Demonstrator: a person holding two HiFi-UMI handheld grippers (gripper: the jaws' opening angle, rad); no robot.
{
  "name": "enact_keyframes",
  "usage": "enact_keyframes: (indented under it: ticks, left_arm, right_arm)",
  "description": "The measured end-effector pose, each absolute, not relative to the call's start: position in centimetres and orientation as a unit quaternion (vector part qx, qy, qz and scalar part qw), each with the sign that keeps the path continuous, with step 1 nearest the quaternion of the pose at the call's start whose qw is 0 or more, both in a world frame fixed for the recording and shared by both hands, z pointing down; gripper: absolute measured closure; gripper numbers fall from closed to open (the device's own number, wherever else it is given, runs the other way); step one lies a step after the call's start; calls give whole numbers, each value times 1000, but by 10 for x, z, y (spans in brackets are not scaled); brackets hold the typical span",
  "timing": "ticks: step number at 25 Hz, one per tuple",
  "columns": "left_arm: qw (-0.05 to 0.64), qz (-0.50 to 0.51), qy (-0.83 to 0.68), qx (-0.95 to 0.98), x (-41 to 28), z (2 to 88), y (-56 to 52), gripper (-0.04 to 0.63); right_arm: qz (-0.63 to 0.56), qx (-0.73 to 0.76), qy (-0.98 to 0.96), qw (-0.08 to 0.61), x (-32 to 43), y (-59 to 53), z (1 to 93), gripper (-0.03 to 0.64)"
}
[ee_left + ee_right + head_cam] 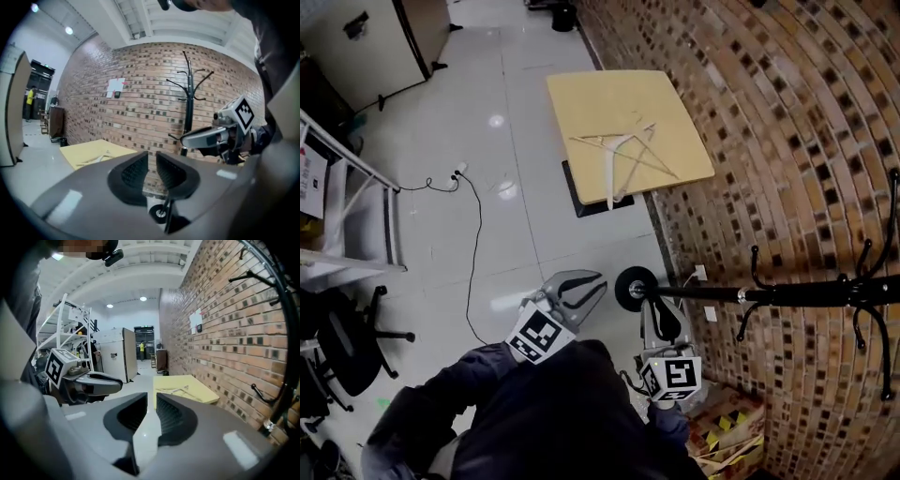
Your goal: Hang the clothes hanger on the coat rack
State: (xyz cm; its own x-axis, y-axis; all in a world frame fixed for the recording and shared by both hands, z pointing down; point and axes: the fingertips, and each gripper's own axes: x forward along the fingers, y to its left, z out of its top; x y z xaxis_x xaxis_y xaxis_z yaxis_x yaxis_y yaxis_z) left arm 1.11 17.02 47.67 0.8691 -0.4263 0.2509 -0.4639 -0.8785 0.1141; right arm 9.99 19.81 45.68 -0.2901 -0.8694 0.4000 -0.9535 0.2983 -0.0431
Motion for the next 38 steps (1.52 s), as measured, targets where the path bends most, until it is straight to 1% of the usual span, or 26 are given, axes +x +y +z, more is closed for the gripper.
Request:
enact_keyframes:
  ticks: [4,8,14,16,17,21,24,26,31,34,38]
  left_arm:
    - [75,92,-277,953,-18,465,125,540]
    - [82,85,-304,945,-40,464,91,540]
    - [83,98,-317,940,-50,478,19,537]
    - [83,101,-315,940,-45,486,-15,521]
    - [84,102,-313,941,-42,490,-33,501]
    - [101,114,-296,943,-19,511,-114,461]
    - [102,128,-281,946,5,532,-180,414]
    - [103,144,-268,947,19,554,-218,397]
    - [134,224,-219,940,52,624,-291,385]
    - [155,260,-182,936,65,653,-304,385]
    - [168,325,-146,919,70,717,-308,380]
  right_arm:
    - [129,539,-818,158,76,145,454,552]
    - [111,516,-832,172,63,96,459,551]
    - [75,490,-842,210,69,-14,488,475]
    - [75,485,-844,218,79,-58,503,460]
    - [69,484,-843,225,85,-79,511,452]
    - [48,485,-831,267,112,-167,548,440]
    - [66,479,-828,284,132,-230,583,433]
    - [78,475,-824,297,144,-260,611,424]
    - [118,436,-809,376,172,-304,691,410]
    - [163,405,-803,406,178,-312,730,410]
    - [177,384,-788,447,183,-317,762,410]
